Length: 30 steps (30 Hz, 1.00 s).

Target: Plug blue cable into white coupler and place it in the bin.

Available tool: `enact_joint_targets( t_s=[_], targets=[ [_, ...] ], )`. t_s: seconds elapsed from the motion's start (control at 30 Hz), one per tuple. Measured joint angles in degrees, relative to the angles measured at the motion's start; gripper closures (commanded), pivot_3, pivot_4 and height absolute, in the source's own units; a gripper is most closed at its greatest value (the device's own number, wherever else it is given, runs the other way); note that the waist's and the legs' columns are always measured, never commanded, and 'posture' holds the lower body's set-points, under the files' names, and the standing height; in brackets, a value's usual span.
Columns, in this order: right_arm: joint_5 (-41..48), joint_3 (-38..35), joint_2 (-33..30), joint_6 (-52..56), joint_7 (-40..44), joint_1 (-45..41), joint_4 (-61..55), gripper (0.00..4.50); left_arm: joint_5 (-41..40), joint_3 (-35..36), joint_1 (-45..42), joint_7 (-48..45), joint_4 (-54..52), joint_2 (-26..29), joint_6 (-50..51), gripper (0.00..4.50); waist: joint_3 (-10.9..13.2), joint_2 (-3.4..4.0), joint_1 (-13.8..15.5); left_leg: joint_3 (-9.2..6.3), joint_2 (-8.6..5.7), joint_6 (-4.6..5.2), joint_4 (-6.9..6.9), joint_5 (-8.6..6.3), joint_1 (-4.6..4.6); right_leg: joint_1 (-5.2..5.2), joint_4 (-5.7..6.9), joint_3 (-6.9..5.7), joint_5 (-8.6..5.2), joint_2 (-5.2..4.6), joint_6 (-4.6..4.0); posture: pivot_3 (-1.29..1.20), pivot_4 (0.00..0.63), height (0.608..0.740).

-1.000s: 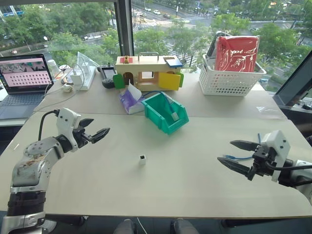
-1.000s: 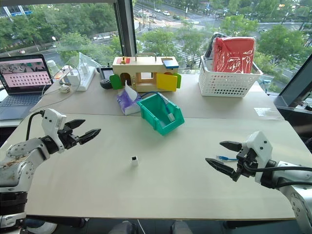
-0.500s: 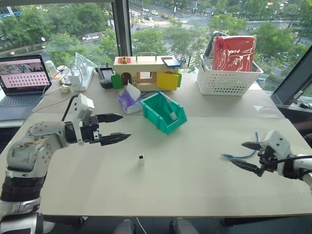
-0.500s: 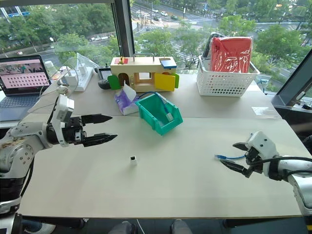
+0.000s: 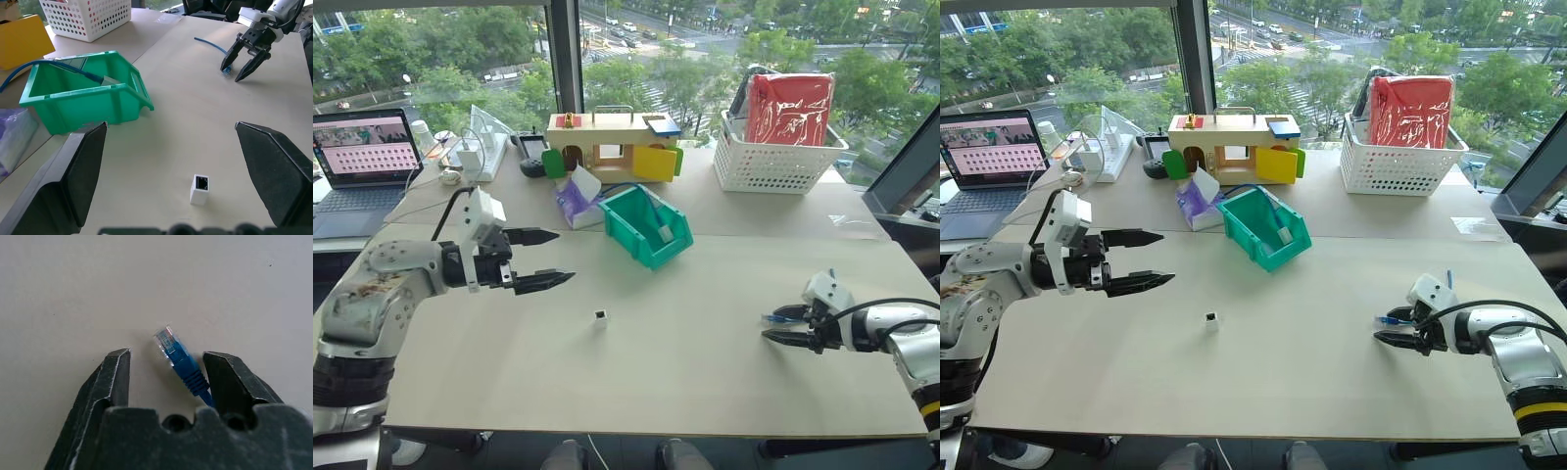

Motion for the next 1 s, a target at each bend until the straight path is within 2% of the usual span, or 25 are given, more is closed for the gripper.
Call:
enact_joint_targets(
  t_s=[0.17,0.2,0.47,0.63,0.77,1.0],
  targets=[
    [-0.03,-0.1,0.0,-0.01,0.15,-0.62,0.86,4.34,0.29,0.04,0.62,0.36,0.0,-0.01,-0.49,0.0,0.0,0.0,-0.02,0.0,0.01,0.0,0.3,0.0,0.01,-0.02,0.37,0.0,-0.02,0.0,0.01,0.0,0.15,0.732],
    [-0.01,-0.1,0.0,0.1,0.17,-0.73,0.64,4.42,0.4,0.04,0.62,0.44,0.01,-0.04,-0.9,0.0,0.01,0.01,-0.05,0.0,0.02,0.0,0.33,0.0,0.02,-0.03,0.43,0.0,-0.02,0.0,0.01,0.0,0.15,0.732],
    [1.01,1.26,2.28,5.59,0.26,-6.01,-11.21,4.42,1.94,-0.13,-0.01,0.86,0.55,-0.82,-2.87,0.0,0.02,0.03,-0.51,-0.01,0.11,-0.05,0.37,0.03,0.1,-0.09,0.65,0.03,-0.2,0.1,0.26,0.0,0.15,0.732],
    [0.73,8.09,8.09,9.37,0.25,-11.23,-19.21,4.42,2.76,-0.61,-0.45,0.98,1.42,-1.29,-3.98,0.0,0.02,0.04,-0.29,0.0,0.12,-0.05,0.36,0.03,0.01,-0.17,0.65,0.03,-0.12,0.11,0.1,0.0,0.15,0.732],
    [-1.35,13.26,13.42,10.02,-0.61,-14.0,-19.14,4.42,2.91,-0.71,-0.51,1.25,1.44,-1.61,-4.02,0.0,0.02,0.03,0.13,0.01,0.07,-0.05,0.38,0.03,-0.1,-0.26,0.63,0.03,0.0,0.07,-0.08,0.0,0.15,0.732],
    [-5.61,18.15,18.53,9.33,-2.53,-16.75,-15.15,4.42,2.87,-1.49,-0.5,1.18,0.96,-1.78,-3.93,0.0,0.02,0.03,-0.03,0.02,0.09,-0.05,0.39,0.04,-0.28,-0.51,0.75,0.03,0.01,0.1,-0.11,0.0,0.15,0.732]
  ],
)
